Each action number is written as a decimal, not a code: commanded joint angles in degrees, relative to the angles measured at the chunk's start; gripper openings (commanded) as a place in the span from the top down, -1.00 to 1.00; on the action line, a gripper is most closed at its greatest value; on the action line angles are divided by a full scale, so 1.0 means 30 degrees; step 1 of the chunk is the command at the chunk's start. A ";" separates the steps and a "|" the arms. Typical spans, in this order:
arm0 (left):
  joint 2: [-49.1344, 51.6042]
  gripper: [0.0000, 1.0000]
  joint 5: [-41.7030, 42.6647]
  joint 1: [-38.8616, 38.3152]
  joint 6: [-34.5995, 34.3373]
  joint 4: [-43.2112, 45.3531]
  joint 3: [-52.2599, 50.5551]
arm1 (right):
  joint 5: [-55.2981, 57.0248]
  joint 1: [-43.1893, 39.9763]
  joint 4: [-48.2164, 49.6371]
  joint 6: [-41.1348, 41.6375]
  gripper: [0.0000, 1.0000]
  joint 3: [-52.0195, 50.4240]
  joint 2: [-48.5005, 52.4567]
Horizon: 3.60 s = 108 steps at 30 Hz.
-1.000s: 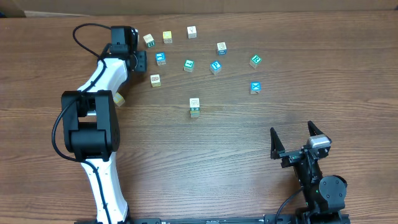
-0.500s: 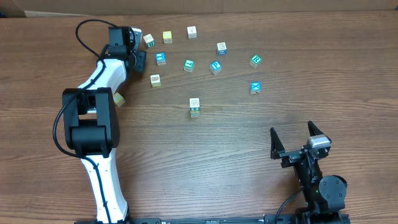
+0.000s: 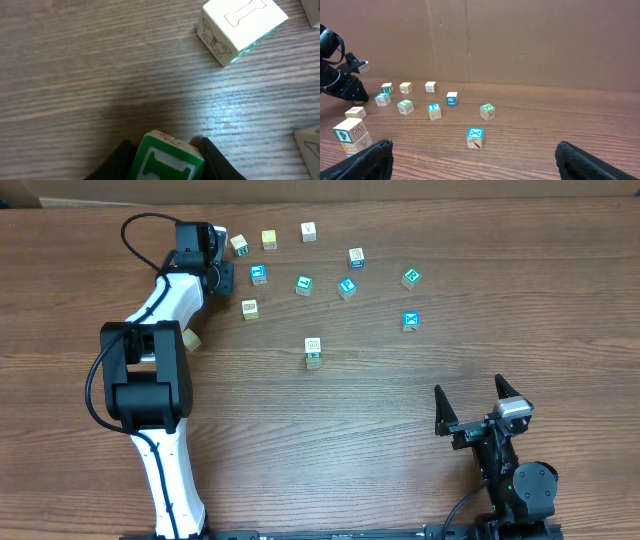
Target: Form a tower
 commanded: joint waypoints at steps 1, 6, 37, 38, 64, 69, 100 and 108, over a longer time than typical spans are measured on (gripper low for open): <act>0.0095 0.46 0.0168 -0.0291 -0.1413 -0.1020 0.0015 | 0.0117 0.0124 0.0051 -0.0015 -1.00 -0.0189 -0.0175; -0.0495 0.28 0.0168 -0.0299 -0.1588 -0.1596 0.0015 | 0.0117 0.0124 0.0051 -0.0015 -1.00 -0.0189 -0.0175; -0.7410 -0.99 0.1086 0.1013 -0.6572 -0.7956 0.0029 | 0.0117 0.0124 0.0058 -0.0015 -1.00 -0.0189 -0.0175; -0.7431 -1.00 0.0998 0.1166 -0.6564 -0.8174 0.0029 | 0.0117 0.0124 0.0051 -0.0015 -1.00 -0.0189 -0.0175; -0.7373 -1.00 0.1013 0.1800 -0.6564 -0.9151 0.0029 | -0.1668 0.0124 -0.1756 0.3446 -1.00 0.1668 -0.0036; -0.7373 -0.99 0.1013 0.1800 -0.6564 -0.9151 0.0029 | -0.1668 0.0124 -0.4692 0.4371 -1.00 0.7074 0.2310; -0.7373 -0.99 0.1013 0.1800 -0.6564 -0.9151 0.0029 | -0.6579 0.0503 -2.5973 0.8131 0.55 3.5204 3.0148; -0.7373 -0.99 0.1013 0.1785 -0.6572 -0.9151 0.0029 | -0.6798 0.3140 -2.6695 0.9471 0.92 3.5212 3.0235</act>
